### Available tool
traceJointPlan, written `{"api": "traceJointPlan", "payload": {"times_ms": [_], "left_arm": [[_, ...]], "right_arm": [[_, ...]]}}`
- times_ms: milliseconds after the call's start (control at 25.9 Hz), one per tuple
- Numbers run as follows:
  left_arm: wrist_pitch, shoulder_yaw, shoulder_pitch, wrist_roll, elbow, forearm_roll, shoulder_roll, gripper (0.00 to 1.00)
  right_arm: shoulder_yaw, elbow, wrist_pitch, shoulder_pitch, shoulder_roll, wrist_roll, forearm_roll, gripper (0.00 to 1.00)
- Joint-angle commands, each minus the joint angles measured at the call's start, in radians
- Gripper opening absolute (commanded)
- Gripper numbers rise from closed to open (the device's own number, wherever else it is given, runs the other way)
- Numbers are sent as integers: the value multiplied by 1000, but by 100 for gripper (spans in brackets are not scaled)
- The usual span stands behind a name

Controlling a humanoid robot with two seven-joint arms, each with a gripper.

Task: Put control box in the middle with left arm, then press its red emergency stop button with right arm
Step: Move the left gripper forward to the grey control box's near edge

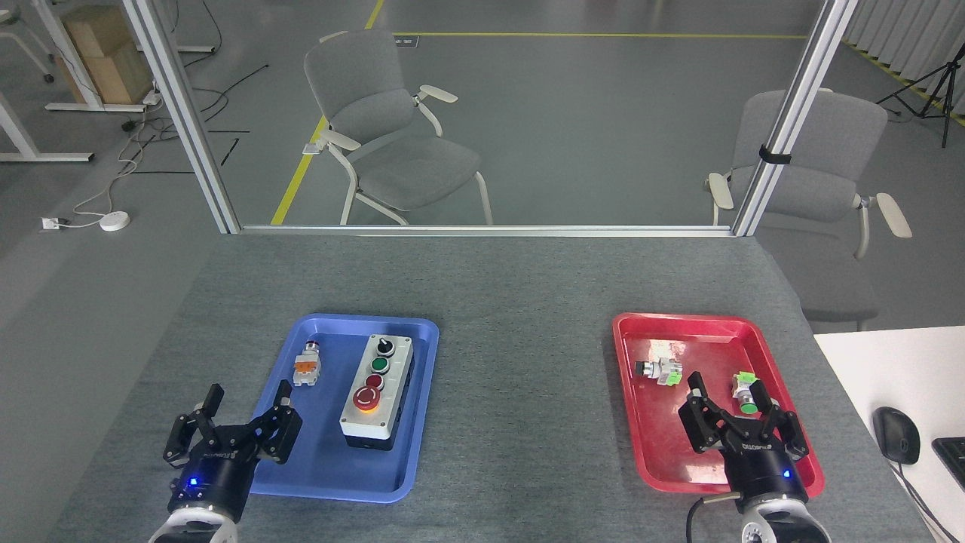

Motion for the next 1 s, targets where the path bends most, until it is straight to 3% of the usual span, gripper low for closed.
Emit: {"api": "traceJointPlan", "payload": {"times_ms": [0,386,656,772,888,965], "left_arm": [[-3,26,2,3,-9,15,1,99],[-28,21,13,35,-52,21,-4,99],[-112,-43,145,39,-206,7,-27,99],[-85,-120,151,35,-188,-27,-33,99],[12,-217,122,30,-119,-159,-38,99],[67,-269,94,18,-78,-182,-38,99]], "right_arm": [[0,0,0,0,0,-3,0,100],[0,0,0,0,-2,-3,0,100],[0,0,0,4,-2,-3,0,100],[0,0,0,4,-2,-3,0,100],[0,0,0,4,-2,-3,0,100],[0,-1,0,4,-3,-3,0,100]]}}
